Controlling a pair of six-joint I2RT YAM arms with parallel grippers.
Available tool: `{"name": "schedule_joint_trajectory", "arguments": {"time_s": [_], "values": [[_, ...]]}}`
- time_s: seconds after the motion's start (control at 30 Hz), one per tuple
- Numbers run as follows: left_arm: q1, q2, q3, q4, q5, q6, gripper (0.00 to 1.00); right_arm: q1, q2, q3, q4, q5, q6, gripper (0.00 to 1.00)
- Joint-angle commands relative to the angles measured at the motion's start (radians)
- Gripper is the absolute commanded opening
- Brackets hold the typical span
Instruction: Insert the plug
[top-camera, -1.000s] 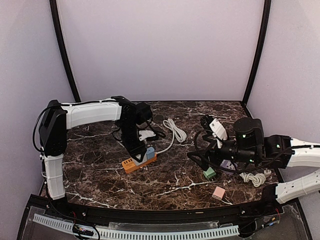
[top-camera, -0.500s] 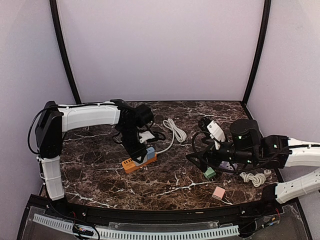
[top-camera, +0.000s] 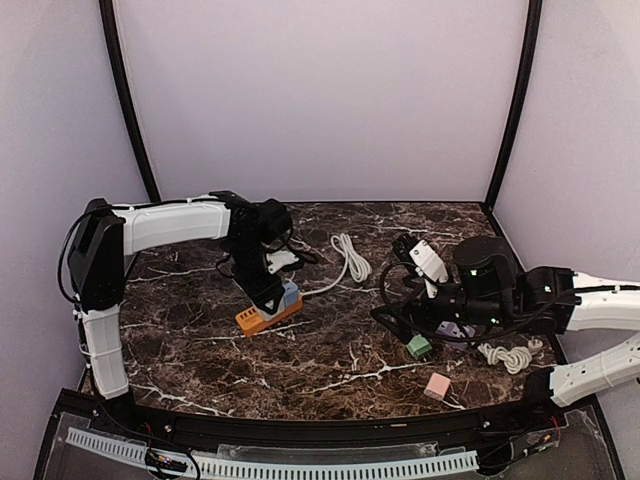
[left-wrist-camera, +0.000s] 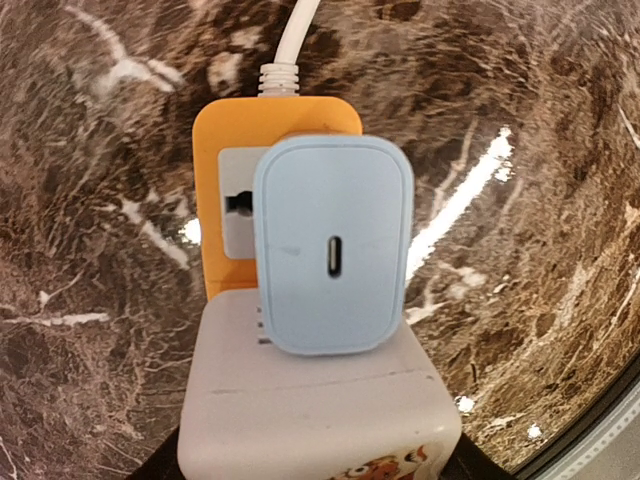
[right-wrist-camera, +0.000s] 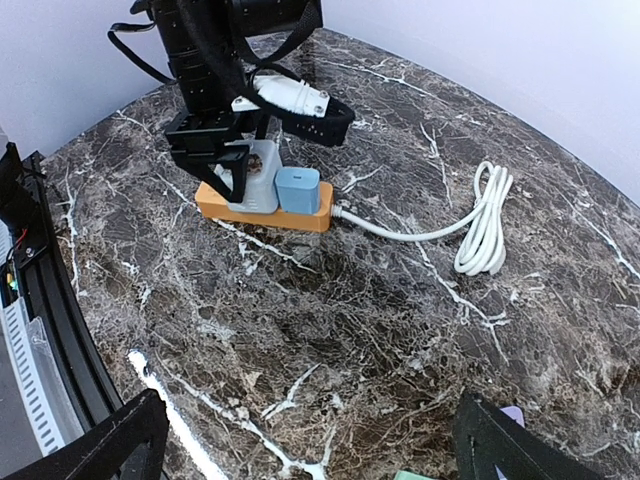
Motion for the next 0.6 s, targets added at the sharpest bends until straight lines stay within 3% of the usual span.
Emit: {"name": "schedule_joint_trajectory", "arguments": {"time_s": [0.0, 0.27, 0.57], "values": [[0.089, 0.074, -0.031, -0.002, -0.178, -0.015, 0.01, -0.005, 0.012, 0.031, 0.005, 0.016, 0.019, 0.99], [0.231, 0.073, -0.037, -0.013, -0.168, -0.042, 0.01, -0.005, 0.037, 0.045, 0.002, 0.035, 0.033, 0.99], [0.252, 0.071, -0.085, 0.034, -0.09, -0.065, 0.05, -0.005, 0.053, 0.047, 0.001, 0.051, 0.059, 0.99]]}}
